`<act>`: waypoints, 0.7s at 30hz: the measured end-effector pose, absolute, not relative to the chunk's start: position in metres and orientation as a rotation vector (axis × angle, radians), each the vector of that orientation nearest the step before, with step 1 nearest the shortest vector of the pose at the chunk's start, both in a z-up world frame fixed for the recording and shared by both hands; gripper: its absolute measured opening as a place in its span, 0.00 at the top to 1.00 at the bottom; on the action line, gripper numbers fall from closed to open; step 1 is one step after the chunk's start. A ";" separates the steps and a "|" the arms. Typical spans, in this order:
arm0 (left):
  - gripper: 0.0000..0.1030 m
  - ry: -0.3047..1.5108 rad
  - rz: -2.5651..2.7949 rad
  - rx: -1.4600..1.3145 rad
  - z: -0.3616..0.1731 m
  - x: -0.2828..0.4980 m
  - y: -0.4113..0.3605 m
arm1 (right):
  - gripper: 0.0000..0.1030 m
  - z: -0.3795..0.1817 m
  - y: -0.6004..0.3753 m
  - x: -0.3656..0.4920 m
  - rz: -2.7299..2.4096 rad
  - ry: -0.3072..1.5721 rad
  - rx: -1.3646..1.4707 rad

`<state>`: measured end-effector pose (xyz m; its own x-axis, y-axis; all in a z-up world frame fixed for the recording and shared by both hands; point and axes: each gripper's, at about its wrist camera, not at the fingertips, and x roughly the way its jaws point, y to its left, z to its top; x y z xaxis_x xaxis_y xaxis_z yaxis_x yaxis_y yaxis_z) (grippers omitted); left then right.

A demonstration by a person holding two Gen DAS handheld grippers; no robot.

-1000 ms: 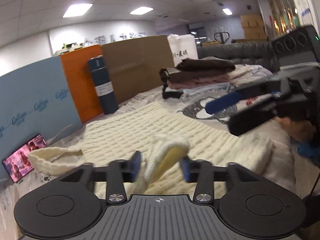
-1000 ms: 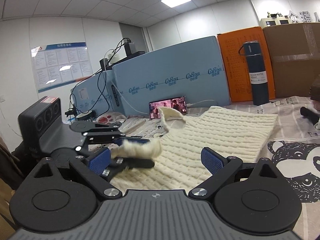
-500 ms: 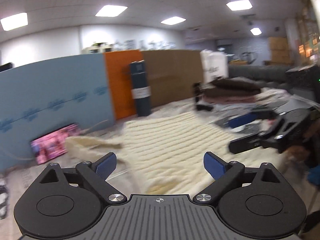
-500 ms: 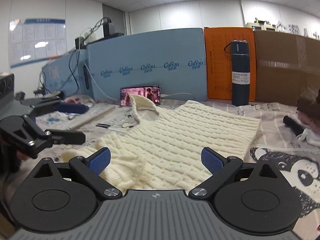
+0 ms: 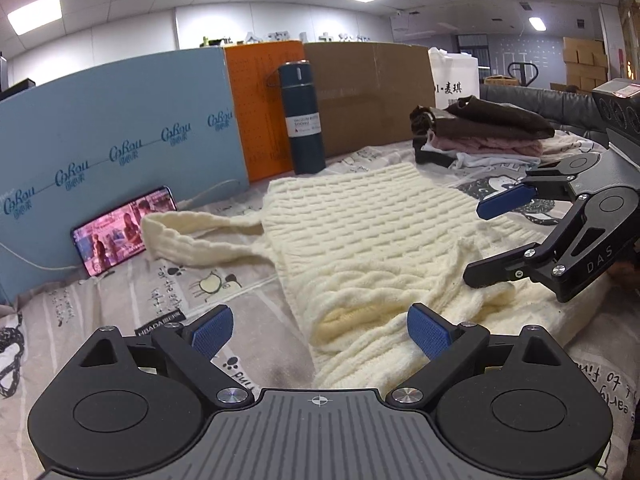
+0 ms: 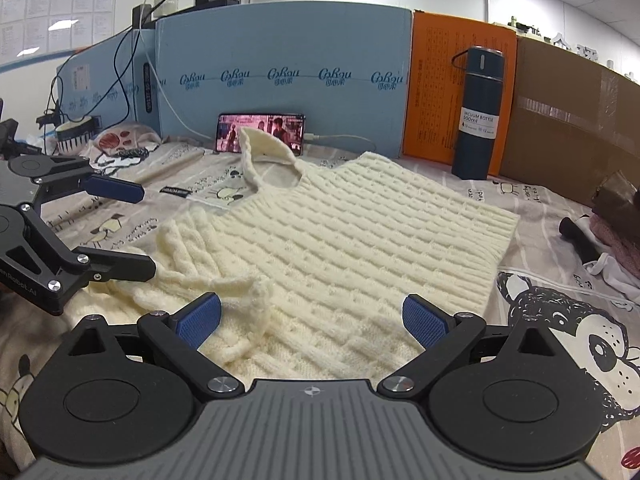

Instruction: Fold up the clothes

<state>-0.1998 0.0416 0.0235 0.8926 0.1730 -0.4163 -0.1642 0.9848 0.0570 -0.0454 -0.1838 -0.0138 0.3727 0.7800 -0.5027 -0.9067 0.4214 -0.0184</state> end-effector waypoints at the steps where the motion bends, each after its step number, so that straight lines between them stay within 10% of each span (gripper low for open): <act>1: 0.07 0.420 0.190 -0.013 0.028 -0.197 0.049 | 0.05 -0.012 -0.184 -0.045 1.108 0.456 -0.313; 21: 0.07 0.311 0.533 -0.882 0.032 -0.094 0.191 | 0.04 0.058 -0.135 0.044 1.167 0.353 0.139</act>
